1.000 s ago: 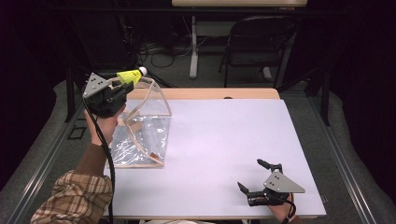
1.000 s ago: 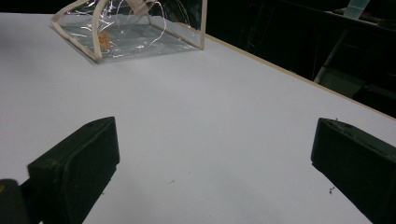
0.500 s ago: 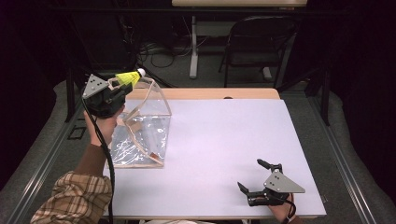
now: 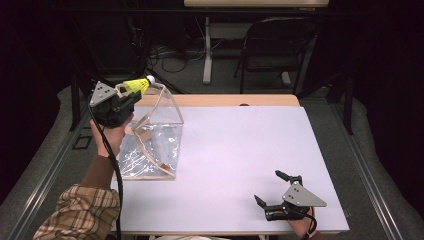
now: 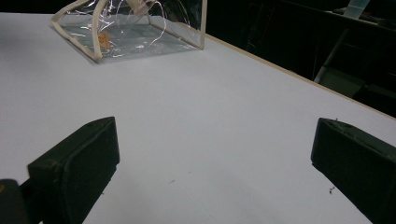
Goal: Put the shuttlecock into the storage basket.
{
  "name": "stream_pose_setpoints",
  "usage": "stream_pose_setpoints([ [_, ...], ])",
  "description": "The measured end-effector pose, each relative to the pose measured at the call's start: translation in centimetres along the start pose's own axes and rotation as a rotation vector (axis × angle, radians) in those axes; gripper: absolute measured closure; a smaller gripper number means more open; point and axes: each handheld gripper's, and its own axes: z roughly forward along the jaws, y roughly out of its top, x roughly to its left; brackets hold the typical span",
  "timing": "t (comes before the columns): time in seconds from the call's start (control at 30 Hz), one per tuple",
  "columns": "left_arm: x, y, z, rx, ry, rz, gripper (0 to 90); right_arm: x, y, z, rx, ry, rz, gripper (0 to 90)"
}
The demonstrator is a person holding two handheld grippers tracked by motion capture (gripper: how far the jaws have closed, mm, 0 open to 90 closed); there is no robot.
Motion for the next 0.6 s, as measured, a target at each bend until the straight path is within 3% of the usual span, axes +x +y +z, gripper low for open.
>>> stream_pose_setpoints([
  [0.6, 0.63, -0.73, 0.46, 0.023, 0.011, -0.014, 89.9, -0.02, -0.01, 0.02, 0.003, 0.000, 0.000, 0.7],
])
